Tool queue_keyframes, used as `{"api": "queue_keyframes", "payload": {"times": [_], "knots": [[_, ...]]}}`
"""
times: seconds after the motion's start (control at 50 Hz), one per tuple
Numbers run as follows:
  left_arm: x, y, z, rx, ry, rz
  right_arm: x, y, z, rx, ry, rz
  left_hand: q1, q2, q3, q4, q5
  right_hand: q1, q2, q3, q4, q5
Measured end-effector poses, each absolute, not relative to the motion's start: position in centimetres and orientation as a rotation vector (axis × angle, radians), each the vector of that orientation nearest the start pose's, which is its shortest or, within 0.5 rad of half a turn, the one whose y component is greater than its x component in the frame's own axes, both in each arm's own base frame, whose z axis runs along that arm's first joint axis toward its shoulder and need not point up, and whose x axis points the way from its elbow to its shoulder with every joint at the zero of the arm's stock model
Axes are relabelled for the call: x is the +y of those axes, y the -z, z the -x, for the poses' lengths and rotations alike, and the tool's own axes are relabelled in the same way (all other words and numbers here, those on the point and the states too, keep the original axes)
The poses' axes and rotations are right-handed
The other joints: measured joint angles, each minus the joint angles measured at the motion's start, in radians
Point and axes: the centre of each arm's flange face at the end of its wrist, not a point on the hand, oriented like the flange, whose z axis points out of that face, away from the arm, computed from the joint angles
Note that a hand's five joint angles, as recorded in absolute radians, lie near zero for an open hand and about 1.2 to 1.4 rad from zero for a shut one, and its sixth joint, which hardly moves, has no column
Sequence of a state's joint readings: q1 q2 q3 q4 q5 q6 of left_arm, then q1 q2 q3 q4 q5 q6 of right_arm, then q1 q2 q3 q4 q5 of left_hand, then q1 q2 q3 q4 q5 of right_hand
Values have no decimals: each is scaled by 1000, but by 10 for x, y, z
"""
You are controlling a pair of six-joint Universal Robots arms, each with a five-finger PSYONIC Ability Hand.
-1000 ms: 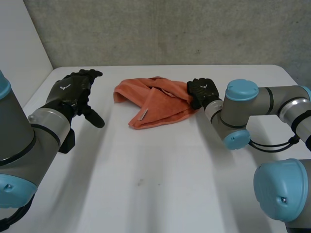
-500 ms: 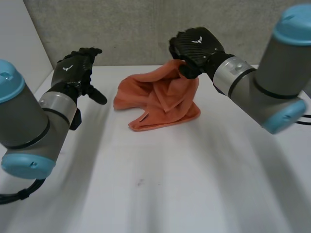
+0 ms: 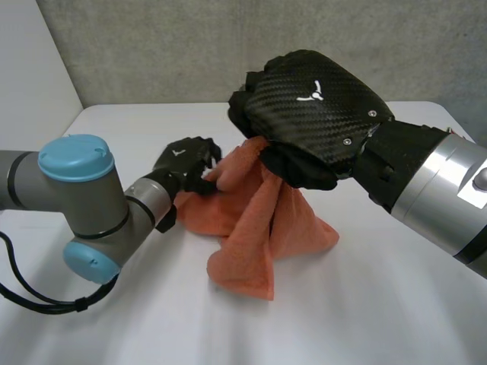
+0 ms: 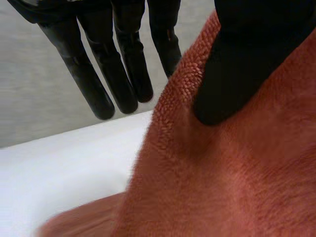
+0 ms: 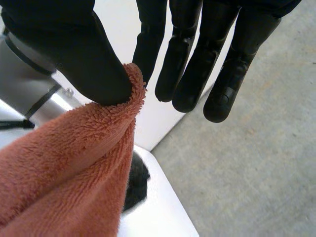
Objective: Fold the laundry
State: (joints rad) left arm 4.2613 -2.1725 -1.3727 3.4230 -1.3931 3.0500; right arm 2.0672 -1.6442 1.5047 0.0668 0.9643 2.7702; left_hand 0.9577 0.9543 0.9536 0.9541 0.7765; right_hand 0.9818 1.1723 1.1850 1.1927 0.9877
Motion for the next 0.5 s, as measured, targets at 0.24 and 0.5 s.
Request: {"api": "queue_keyframes", "payload": {"times": [0.24, 0.5], "knots": [[-317, -253, 291, 2269, 2526, -460, -240, -312, -284, 1648, 1916, 1182, 191, 221, 221, 220, 203, 0, 10, 1, 0, 0], [-276, -371, 264, 1742, 2935, -121, -306, -388, -287, 1440, 2453, 783, 204, 234, 235, 234, 216, 0, 10, 2, 0, 0]]}}
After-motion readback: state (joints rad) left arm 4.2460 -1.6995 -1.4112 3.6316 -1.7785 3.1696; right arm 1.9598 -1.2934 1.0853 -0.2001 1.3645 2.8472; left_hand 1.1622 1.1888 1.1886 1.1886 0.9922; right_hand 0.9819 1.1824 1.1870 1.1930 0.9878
